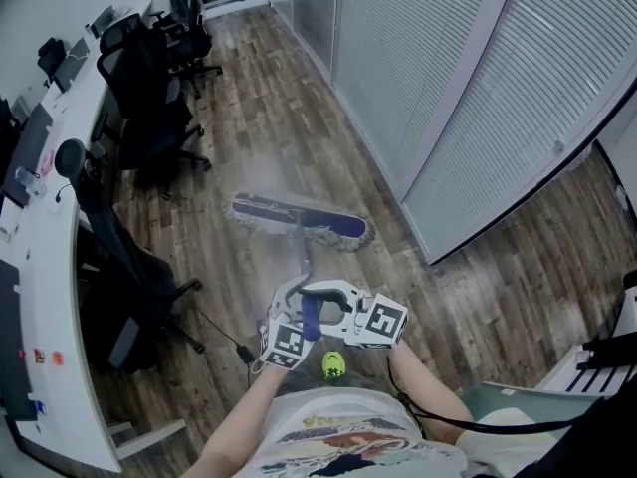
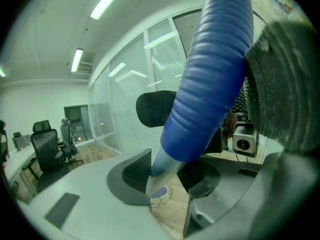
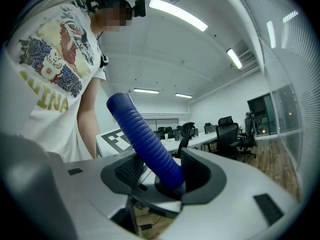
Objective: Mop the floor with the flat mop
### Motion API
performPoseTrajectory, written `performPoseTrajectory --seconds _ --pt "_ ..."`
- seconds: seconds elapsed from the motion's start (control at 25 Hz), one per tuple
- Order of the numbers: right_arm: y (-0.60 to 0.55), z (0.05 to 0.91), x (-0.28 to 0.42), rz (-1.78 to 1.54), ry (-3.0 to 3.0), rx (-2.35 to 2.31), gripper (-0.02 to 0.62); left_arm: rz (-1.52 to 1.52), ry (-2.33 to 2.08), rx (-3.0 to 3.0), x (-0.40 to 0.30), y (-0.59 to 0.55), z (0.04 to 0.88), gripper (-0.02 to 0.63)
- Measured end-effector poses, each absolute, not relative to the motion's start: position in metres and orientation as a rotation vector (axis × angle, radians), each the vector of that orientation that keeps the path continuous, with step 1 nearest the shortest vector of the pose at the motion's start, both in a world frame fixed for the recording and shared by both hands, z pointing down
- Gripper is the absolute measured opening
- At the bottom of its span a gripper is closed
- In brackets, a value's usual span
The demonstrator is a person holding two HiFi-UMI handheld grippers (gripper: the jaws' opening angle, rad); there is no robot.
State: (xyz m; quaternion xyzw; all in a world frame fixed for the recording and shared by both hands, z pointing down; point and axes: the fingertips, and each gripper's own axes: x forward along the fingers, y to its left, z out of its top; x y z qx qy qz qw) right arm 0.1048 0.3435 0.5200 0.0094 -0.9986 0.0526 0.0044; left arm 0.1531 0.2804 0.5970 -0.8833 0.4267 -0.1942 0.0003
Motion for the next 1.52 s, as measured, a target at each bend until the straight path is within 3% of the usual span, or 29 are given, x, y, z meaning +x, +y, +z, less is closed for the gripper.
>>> performPoseTrajectory --seconds 0.52,0.84,1.52 --pt "0.261 0.501 0.042 0.243 -3.153 0.090 0.225 -0.491 1.243 -2.861 0.095 0.200 0.573 0.120" --pt "0.201 0.518 -0.010 0.195 -3.086 0.153 0.225 -0.639 1.034 -2.857 0.046 0.147 0.599 0.120" --pt "0.090 0.527 -0.074 0.184 -3.031 0.120 0.229 -0.607 1.004 -2.842 -0.013 0.034 0.602 0.118"
